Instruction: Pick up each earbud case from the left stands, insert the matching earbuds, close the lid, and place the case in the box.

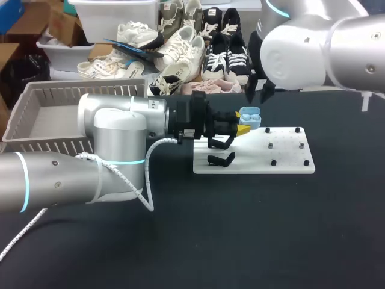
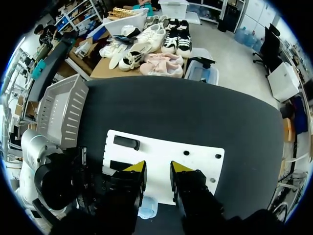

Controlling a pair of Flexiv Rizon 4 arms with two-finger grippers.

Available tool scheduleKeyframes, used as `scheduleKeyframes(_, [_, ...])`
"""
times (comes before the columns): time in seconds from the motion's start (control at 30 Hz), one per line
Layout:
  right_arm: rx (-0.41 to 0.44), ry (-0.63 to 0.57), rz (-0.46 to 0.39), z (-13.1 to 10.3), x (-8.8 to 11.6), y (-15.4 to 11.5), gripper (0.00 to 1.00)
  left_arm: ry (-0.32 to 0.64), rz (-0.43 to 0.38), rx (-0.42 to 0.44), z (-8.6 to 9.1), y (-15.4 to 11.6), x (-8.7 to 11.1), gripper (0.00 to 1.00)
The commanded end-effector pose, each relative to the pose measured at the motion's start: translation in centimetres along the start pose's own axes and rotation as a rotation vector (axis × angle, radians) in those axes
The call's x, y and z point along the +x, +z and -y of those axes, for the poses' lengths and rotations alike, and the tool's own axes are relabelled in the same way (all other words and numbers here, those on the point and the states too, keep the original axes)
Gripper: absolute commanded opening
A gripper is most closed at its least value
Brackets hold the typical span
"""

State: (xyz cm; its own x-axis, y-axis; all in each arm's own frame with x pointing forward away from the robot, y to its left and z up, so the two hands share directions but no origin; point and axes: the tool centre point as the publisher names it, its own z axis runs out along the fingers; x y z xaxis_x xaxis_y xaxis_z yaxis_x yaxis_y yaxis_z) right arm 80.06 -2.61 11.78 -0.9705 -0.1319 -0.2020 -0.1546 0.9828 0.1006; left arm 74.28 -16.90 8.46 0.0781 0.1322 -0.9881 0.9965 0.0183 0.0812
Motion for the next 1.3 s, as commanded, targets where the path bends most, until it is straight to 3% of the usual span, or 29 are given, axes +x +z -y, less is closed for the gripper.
scheduleKeyframes(0.03, [0.001, 0.002, -0.034, -0.3, 0.3, 0.1, 0.29, 0.001, 0.002, -0.001, 0.0, 0.0, 0.1, 0.0])
scheduleKeyframes(0.5, [0.013, 0.006, 0.014, -1.3, 4.3, -1.9, 0.27, 0.001, 0.002, -0.001, 0.0, 0.0, 0.1, 0.0])
scheduleKeyframes(0.97, [0.001, 0.026, 0.101, -2.0, 5.9, -4.5, 0.28, 0.001, 0.002, -0.001, 0.0, 0.0, 0.1, 0.0])
scheduleKeyframes(1.17, [-0.001, 0.083, 0.136, -0.7, 7.1, -5.4, 0.3, 0.001, 0.002, -0.001, 0.0, 0.0, 0.1, 0.0])
scheduleKeyframes(1.3, [-0.011, 0.145, 0.141, 1.0, 8.0, -5.4, 0.3, 0.015, -0.011, -0.083, -0.3, -3.2, -0.2, 0.0])
